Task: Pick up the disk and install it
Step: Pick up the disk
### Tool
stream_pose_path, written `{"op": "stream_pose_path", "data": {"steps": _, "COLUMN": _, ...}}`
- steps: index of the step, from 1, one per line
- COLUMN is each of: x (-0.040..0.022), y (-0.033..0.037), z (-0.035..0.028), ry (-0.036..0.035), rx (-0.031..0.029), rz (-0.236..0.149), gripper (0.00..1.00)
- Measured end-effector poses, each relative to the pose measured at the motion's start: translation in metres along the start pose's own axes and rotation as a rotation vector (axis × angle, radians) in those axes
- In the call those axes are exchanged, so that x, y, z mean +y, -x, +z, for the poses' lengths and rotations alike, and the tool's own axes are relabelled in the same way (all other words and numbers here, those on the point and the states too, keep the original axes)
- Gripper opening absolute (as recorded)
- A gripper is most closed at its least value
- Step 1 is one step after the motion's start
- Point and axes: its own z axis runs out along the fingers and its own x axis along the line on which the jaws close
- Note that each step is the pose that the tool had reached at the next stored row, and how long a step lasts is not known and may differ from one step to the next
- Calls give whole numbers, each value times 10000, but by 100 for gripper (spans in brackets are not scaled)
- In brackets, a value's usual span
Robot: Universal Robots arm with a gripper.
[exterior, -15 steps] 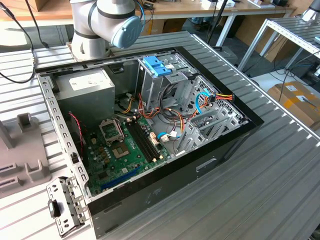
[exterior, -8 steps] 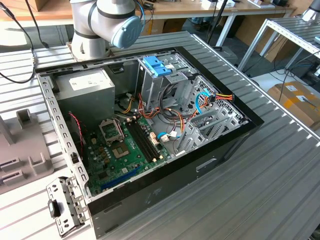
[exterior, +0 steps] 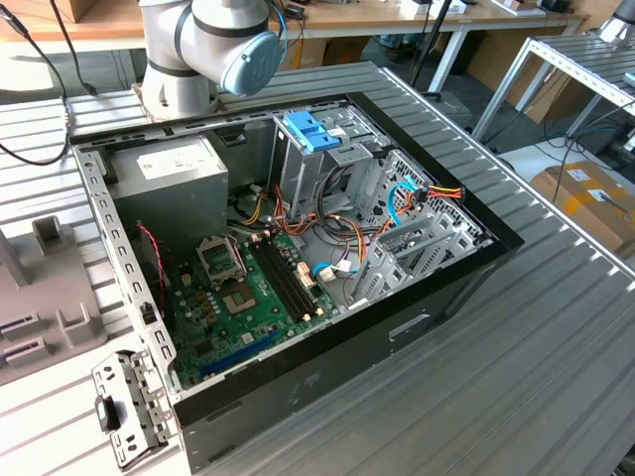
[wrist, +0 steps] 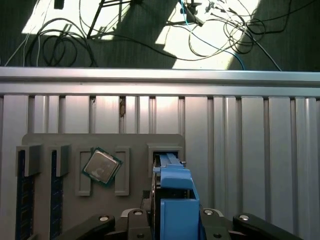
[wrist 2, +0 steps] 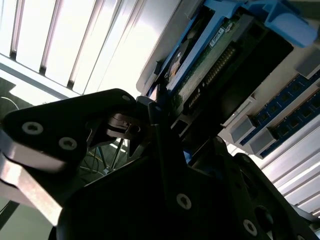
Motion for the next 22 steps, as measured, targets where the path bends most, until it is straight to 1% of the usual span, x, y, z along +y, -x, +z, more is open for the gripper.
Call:
{"op": "stream_pose_path", "data": {"steps": 5, "x": 3, "y": 2, "z": -41, "ry": 0, "rx": 0, "rz": 1, "gripper": 37}}
{"op": "stream_pose_path", "data": {"steps": 10, "x": 5, "y": 3, "z": -69, "ry": 2, "rx": 1, "rz": 0, "gripper": 37}}
{"op": "stream_pose_path", "data": {"steps": 18, "x": 6, "y": 5, "z": -87, "ry": 1, "rx": 0, "rz": -1, "gripper": 37}}
{"op": "stream_pose_path", "data": {"steps": 22, "x": 6, "y": 26, "z": -87, "ry": 2, "rx": 0, "rz": 1, "gripper": 36}}
